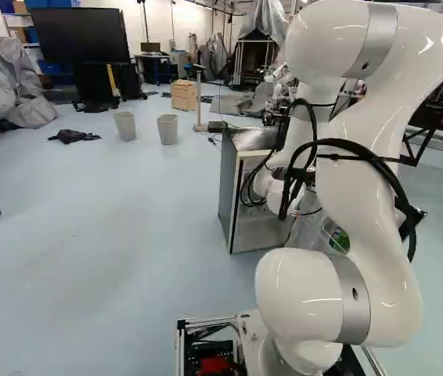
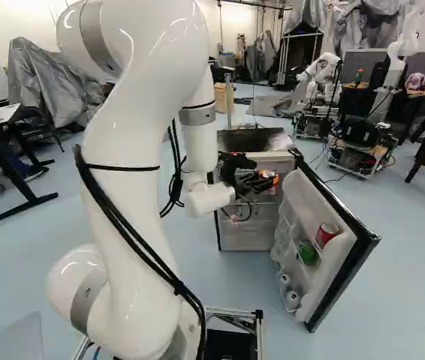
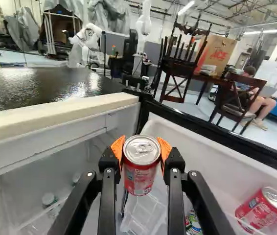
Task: Grab a drink from the fridge
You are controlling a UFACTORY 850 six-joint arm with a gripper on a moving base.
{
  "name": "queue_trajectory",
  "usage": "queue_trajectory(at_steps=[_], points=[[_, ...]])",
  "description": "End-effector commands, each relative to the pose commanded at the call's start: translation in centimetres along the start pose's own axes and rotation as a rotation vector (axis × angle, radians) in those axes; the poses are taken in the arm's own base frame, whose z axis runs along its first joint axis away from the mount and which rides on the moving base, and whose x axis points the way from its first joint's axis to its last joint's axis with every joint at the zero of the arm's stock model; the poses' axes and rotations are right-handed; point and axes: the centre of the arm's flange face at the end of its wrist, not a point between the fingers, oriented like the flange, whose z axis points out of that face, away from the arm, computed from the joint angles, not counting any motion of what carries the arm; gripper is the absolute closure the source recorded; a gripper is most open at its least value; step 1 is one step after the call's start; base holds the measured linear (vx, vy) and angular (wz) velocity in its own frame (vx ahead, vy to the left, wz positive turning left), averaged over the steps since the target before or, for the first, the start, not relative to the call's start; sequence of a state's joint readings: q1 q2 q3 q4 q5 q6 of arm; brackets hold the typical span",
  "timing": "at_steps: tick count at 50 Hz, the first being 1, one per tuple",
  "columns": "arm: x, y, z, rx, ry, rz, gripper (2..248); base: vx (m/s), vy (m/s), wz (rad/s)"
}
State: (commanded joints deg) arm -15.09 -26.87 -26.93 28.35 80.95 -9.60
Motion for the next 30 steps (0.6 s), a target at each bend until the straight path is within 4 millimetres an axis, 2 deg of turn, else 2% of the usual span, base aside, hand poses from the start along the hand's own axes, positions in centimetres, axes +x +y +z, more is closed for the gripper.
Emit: queue_trajectory(at_steps=[30], points=[[0.6, -1.4, -3.6, 0.277, -0.029, -0.052, 153, 0.0, 0.0, 0.0]])
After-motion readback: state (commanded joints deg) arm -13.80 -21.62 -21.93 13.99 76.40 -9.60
